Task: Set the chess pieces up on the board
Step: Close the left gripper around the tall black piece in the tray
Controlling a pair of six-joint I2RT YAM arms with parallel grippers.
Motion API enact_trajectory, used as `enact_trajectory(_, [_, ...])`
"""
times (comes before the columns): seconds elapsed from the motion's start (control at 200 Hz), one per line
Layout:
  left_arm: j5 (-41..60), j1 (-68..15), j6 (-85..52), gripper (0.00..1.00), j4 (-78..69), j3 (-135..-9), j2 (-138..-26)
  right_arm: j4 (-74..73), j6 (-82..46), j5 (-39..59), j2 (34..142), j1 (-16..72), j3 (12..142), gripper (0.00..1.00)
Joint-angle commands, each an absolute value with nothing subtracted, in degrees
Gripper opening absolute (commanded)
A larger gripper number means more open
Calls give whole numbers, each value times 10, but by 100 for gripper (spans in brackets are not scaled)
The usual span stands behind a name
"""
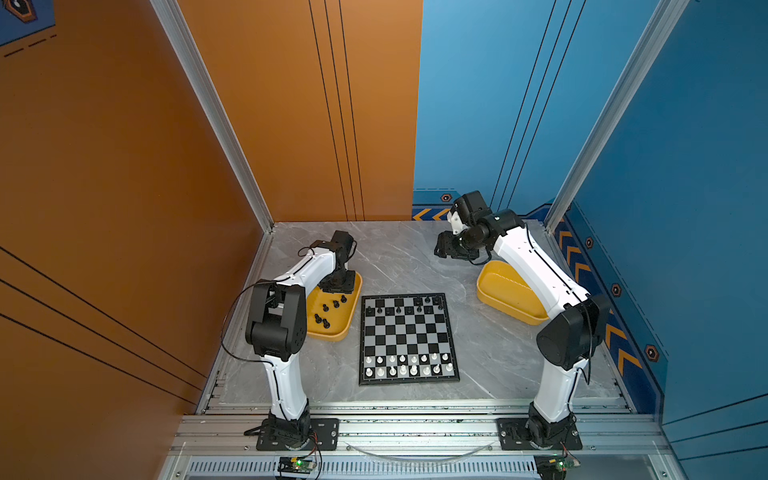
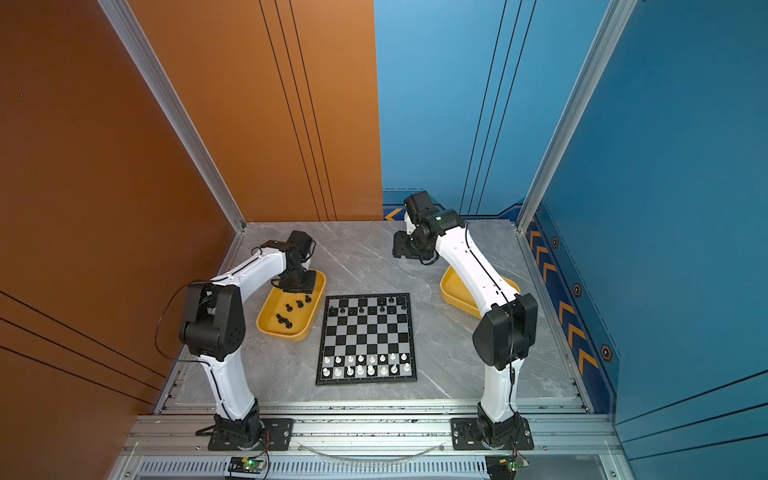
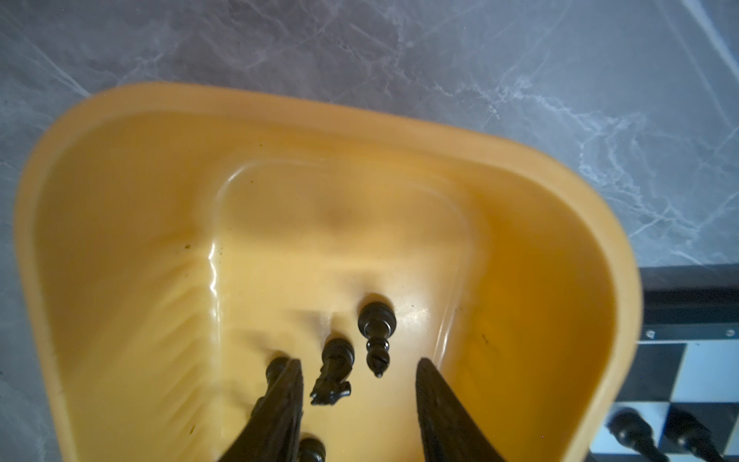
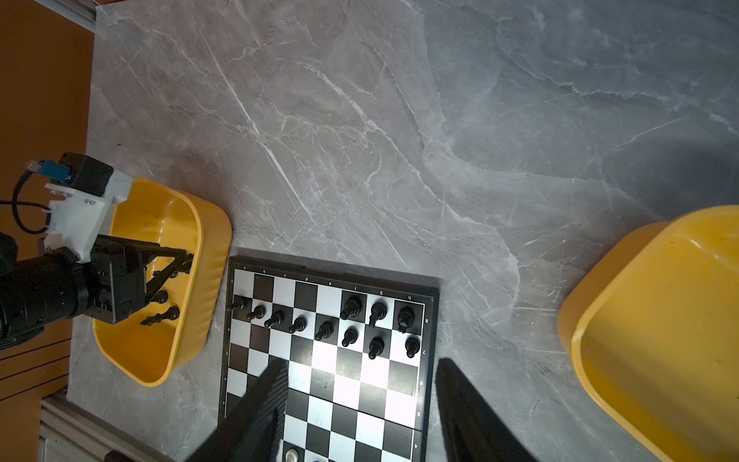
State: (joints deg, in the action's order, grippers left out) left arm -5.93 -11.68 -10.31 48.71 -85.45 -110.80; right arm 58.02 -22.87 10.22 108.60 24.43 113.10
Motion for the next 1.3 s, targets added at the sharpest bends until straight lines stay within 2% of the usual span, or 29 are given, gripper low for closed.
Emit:
enact_trajectory(0.0, [-53, -112, -108, 47, 499, -859, -1110, 599, -222, 95, 1095, 246, 1149, 62])
enact_trajectory(1.297, [-58, -110, -130, 46, 496, -837, -1098, 605, -205, 97, 1098, 249, 1139, 62])
